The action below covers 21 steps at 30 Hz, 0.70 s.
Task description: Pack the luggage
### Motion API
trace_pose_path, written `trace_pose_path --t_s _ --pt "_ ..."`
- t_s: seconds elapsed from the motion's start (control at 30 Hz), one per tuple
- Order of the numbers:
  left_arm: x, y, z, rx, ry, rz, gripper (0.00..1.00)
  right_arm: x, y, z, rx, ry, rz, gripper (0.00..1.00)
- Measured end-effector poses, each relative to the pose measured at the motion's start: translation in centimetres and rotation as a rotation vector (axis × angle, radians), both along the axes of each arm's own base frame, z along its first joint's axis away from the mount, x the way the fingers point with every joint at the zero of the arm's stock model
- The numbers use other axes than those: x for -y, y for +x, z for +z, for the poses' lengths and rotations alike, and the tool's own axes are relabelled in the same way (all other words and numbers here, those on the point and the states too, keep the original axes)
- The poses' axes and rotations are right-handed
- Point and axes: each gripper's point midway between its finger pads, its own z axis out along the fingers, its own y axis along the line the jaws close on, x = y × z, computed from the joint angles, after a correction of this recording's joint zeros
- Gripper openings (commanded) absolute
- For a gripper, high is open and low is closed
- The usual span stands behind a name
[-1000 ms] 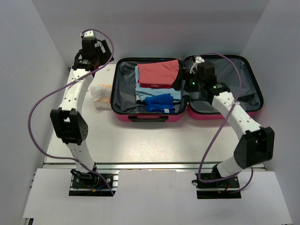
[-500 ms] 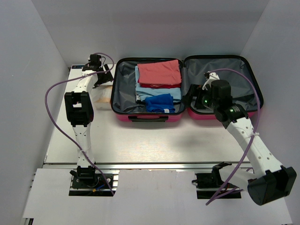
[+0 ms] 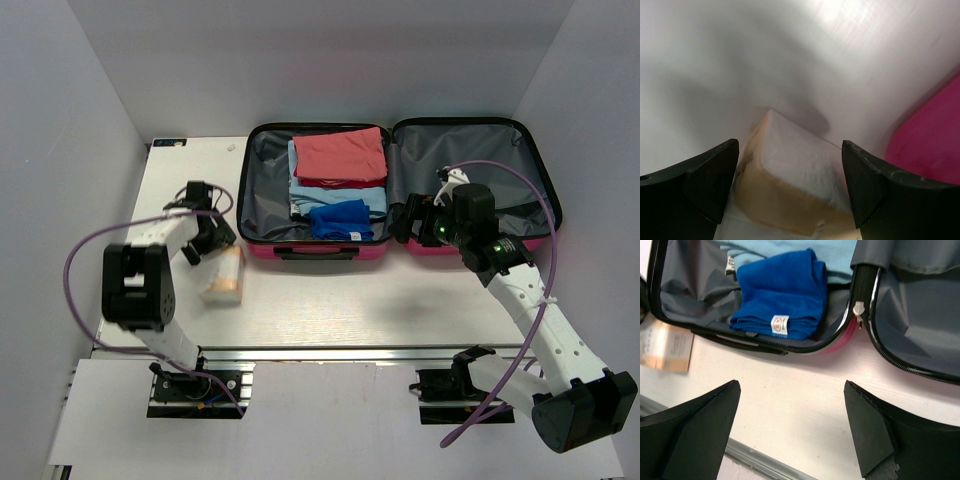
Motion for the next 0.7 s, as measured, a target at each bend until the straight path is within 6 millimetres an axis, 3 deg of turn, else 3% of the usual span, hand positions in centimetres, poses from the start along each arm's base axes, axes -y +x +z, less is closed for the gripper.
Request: trace_pose_path --t_s 0.1,0.2,0.33,0.47,0.6,0.7 --pt "0.7 -4.5 0.2 -0.005 -0.042 0.038 0.92 -0.3 -0.6 -0.8 -0.02 0.009 0.023 0.89" --pt "1.8 -7.9 0.0 0.011 -0.103 0.068 0.92 -0.7 -1.4 -2.2 -0.06 0.017 0.054 0.89" --pt "2.9 -11.0 -0.4 0.028 -0.172 0.09 0.98 -1.2 -2.3 -3.6 -0.102 0.025 0.097 0.89" --pt "3.1 -10.5 1.5 0.07 -0.183 0.102 0.98 -1.6 -2.7 -3.8 -0.108 0.03 0.128 0.89" --pt "3.0 -8.6 5.2 0.144 -0.18 0.101 0.98 -2.0 -3.1 -3.5 -0.102 0.043 0.155 0.89" --pt "2.6 -9.3 6.9 0.157 -0.172 0.117 0.98 -2.5 -3.6 -3.0 -0.092 0.059 0.186 0.89"
